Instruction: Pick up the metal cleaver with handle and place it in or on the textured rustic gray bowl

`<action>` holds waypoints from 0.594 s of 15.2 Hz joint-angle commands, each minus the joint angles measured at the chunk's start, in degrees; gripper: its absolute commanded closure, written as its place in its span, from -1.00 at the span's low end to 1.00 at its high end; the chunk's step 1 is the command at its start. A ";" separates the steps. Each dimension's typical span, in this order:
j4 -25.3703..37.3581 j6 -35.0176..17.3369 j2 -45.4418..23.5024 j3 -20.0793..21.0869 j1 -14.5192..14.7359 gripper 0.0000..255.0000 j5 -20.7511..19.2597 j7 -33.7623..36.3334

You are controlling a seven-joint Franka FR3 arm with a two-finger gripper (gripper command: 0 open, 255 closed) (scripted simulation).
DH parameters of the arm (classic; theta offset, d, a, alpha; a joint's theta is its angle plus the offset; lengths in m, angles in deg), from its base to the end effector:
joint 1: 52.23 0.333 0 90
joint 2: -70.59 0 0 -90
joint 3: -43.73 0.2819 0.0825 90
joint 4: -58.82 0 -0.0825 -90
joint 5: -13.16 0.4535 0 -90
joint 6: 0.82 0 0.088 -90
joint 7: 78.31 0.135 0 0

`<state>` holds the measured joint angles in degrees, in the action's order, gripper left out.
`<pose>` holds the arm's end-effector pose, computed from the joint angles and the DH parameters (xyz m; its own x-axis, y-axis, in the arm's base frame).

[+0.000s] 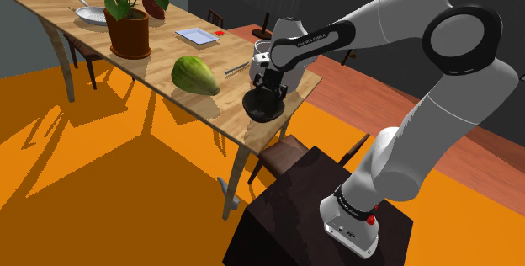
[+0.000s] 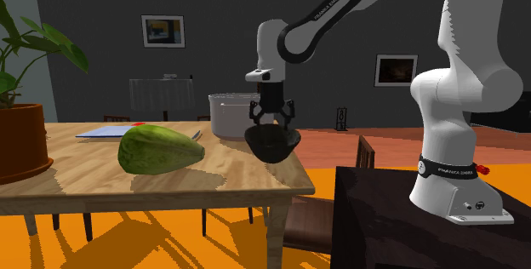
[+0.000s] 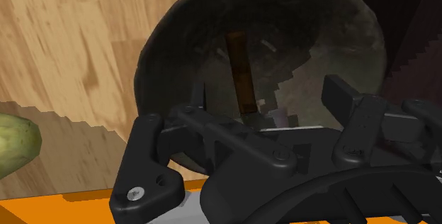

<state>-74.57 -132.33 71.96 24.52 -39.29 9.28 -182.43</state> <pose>0.5511 -0.0627 0.2381 -0.1815 0.9826 -0.0384 0.9833 0.1808 -0.0210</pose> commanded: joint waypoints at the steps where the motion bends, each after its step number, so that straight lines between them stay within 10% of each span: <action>1: 0.00 0.00 0.00 0.00 0.00 -1.00 0.00 0.00; 9: 3.49 7.51 4.16 0.43 0.18 -1.00 -1.22 0.99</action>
<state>-71.17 -125.07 75.99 24.95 -39.09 8.10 -181.44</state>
